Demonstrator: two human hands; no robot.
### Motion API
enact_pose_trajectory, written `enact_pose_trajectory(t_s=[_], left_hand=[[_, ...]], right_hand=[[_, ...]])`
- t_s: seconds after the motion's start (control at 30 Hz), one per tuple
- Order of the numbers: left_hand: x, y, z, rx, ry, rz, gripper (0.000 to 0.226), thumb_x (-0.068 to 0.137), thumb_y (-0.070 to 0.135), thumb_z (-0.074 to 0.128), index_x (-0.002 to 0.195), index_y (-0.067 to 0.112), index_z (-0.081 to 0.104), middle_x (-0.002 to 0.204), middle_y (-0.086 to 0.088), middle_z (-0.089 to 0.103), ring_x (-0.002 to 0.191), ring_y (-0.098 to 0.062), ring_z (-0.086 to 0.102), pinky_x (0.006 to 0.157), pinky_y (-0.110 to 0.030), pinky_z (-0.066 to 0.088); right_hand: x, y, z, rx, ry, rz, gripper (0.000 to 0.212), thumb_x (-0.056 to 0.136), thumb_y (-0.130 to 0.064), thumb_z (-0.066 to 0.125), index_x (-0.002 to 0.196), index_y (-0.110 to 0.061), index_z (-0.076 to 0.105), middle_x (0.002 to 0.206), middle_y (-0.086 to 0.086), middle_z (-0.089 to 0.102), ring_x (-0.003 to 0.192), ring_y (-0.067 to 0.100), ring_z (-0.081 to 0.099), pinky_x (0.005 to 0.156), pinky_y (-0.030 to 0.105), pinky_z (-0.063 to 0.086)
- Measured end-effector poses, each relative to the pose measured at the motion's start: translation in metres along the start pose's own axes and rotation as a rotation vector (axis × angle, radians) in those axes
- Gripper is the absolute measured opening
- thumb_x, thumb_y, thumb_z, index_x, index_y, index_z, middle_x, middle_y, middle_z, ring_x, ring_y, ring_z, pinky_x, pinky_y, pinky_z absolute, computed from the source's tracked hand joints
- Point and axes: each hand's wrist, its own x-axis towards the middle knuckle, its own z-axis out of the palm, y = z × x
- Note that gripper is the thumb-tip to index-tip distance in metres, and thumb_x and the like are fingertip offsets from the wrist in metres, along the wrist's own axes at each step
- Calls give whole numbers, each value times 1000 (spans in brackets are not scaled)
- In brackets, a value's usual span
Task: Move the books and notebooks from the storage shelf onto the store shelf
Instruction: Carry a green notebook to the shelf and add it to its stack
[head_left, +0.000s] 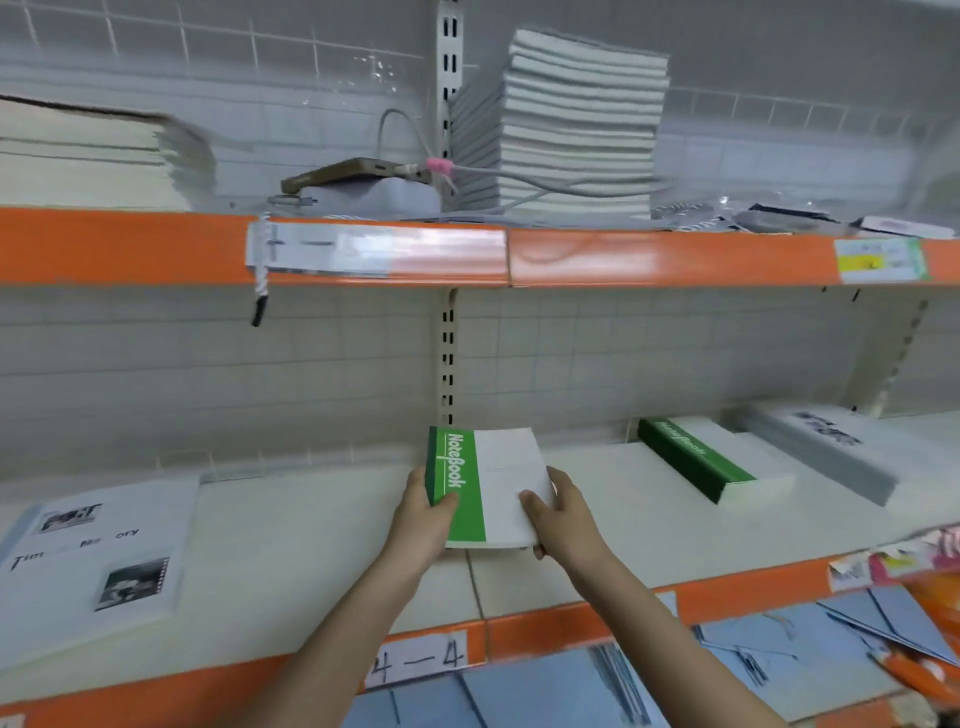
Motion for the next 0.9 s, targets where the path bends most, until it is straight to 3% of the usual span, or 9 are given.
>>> enact_pose_trajectory(t_s=[0.17,0.27,0.37,0.53,0.7,0.9], left_hand=[[-20,2,57,-13,-20,-1,33,96,6,45,127,19,42,113,-3,59,102,-21,59,72,-23,47],[-27,1,88,0,-20,-8,39,95,7,47,133,16,41,113,-4,60,103,-23,60,83,-31,50],[-32,4,116,-5,-26,1,39,95,6,47,132,17,40,111,-4,59,99,-23,59,74,-28,48],[-33,6,153,8,-29,-12,44,95,6,48,137,15,39,121,-9,59,108,-27,59,89,-33,47],[-24,10,181,9,-49,-9,43,94,5,47,136,13,39,115,-9,60,100,-26,60,80,-29,46],[-3,13,213,-22,-53,-4,43,94,3,46,136,12,39,113,-6,58,97,-22,59,68,-24,46]], right_hand=[[-8,20,-56,5,-7,11,23,97,-8,46,119,-11,44,96,5,58,62,18,55,35,19,39],[-13,29,-87,5,-13,7,20,97,-9,46,117,-14,44,92,0,57,61,17,54,36,19,39],[-15,36,-114,1,-1,12,21,97,-10,46,117,-17,43,92,0,58,58,17,54,36,19,39],[-11,48,-150,-1,34,25,26,96,-11,48,122,-14,45,105,8,59,63,18,55,36,19,38],[0,56,-176,27,37,41,24,96,-10,47,120,-13,46,103,11,61,58,17,54,36,22,38],[25,65,-201,41,36,43,24,97,-10,46,120,-18,42,110,8,59,69,16,55,36,19,38]])
